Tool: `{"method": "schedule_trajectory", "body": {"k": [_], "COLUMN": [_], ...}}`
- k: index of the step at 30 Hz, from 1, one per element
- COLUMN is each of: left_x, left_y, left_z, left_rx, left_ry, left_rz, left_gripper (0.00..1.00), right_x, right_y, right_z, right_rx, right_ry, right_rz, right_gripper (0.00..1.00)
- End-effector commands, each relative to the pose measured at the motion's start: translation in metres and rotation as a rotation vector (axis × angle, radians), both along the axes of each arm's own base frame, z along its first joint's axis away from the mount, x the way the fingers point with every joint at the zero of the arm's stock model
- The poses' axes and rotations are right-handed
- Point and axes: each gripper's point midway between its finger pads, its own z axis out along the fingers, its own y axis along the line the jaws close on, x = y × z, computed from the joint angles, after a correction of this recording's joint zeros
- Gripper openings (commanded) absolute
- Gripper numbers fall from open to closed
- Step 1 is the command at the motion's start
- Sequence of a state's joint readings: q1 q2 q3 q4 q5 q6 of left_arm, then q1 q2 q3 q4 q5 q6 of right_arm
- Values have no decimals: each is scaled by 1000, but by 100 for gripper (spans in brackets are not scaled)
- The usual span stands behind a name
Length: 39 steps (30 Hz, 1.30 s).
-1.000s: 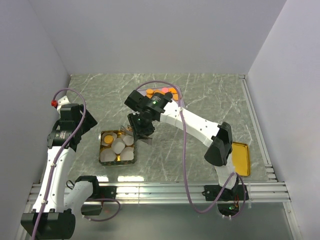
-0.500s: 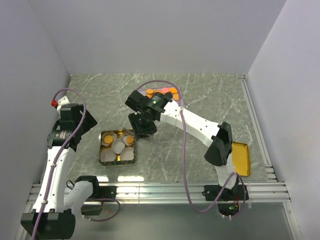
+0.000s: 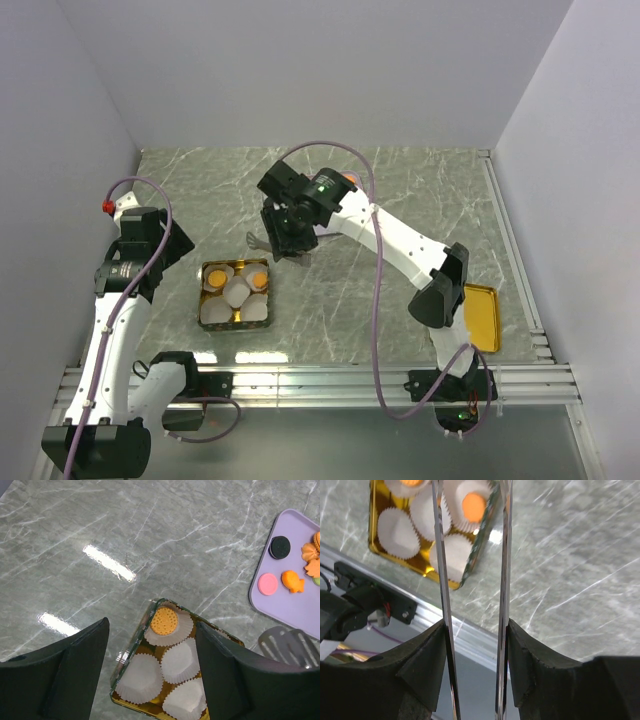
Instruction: Pack the cookies
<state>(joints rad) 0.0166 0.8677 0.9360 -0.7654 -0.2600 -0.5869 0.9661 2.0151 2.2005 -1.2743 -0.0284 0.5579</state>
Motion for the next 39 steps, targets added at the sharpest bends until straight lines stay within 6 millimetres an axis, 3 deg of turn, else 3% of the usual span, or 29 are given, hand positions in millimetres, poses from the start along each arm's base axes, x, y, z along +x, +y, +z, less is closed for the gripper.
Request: {"method": "schedule_trajectory", "body": {"k": [1,7,11,19,24,31,39], "left_x": [5,6,6,7,7,8,8], "left_y": [3,3,3,4,5,5,6], "left_z": [11,12,11,10,10,8,6], "left_rx": [14,12,11,10,9,8,8], "left_ry": [-47,-49,-47,-42,-42,-36,-25], "left_rz": [3,2,-2,1,3,4,7], "left_gripper": [75,75,75,74,74,73,73], "right_x": [21,59,89,123,147,162,167], "right_y": [-10,-34,-52,-71,-100,-122,-128], "right_z": [5,-5,-22,-43,-46,-58,-83], "right_rx": [-11,-65,-96,-152,-171,-216,-255], "right_ry": [-35,-78,-67,-60,-69,-59,-29], "right_rz": [-30,-109,-154,-204,-288,-310,-310], "right_gripper": [55,55,56,58,59,59,60]}}
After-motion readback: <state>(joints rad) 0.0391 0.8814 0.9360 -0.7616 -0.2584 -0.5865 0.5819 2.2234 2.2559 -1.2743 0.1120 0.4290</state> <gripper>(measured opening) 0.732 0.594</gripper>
